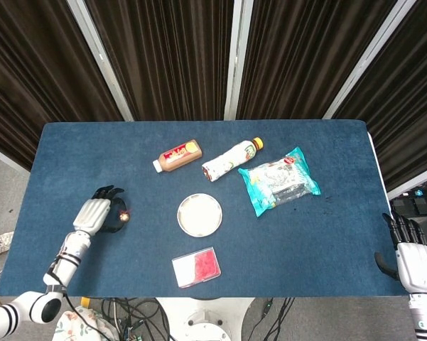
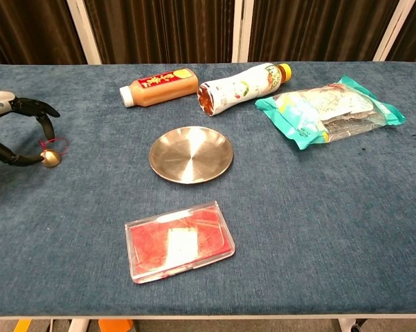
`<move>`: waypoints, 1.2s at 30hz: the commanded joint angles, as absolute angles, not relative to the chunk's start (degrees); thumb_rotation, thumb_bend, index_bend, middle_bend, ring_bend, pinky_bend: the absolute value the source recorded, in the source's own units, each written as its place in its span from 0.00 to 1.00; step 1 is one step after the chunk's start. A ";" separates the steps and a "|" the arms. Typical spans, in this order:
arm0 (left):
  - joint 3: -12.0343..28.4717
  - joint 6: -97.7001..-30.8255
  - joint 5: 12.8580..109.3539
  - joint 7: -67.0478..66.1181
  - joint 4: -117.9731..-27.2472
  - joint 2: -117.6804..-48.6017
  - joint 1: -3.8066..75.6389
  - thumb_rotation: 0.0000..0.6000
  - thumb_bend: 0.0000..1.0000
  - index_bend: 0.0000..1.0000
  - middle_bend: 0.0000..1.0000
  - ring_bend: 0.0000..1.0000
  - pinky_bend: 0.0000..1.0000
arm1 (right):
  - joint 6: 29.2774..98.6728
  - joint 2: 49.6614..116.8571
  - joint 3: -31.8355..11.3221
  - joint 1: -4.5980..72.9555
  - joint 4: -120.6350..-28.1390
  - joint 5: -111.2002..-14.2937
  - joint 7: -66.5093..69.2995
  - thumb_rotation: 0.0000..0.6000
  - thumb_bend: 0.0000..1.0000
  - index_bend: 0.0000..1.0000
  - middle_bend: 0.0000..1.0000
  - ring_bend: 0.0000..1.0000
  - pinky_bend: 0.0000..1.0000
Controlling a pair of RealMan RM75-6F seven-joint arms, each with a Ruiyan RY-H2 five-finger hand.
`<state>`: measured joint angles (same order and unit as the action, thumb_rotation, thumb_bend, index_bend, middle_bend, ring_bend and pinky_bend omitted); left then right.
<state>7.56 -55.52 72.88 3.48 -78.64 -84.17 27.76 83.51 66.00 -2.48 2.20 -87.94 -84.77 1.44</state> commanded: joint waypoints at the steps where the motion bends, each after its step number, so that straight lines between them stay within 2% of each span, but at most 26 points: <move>1: 7.58 -55.08 72.53 3.58 -78.36 -84.31 28.10 1.00 0.30 0.45 0.14 0.00 0.00 | 83.40 66.00 -2.48 2.23 -87.98 -84.67 1.29 1.00 0.26 0.00 0.00 0.00 0.00; 19: 7.25 -54.00 70.39 2.25 -78.27 -84.52 28.93 1.00 0.34 0.51 0.15 0.00 0.00 | 82.88 66.35 -2.37 2.29 -87.37 -84.34 1.67 1.00 0.26 0.00 0.00 0.00 0.00; 28: 7.47 -53.63 68.90 1.10 -78.45 -84.58 29.32 1.00 0.42 0.52 0.16 0.00 0.00 | 82.71 66.60 -2.35 2.29 -86.83 -84.22 2.17 1.00 0.26 0.00 0.00 0.00 0.00; 36: 7.51 -53.68 67.87 0.36 -78.45 -84.87 29.39 1.00 0.44 0.55 0.17 0.00 0.00 | 82.66 66.64 -2.39 2.29 -86.71 -84.11 2.23 1.00 0.26 0.00 0.00 0.00 0.00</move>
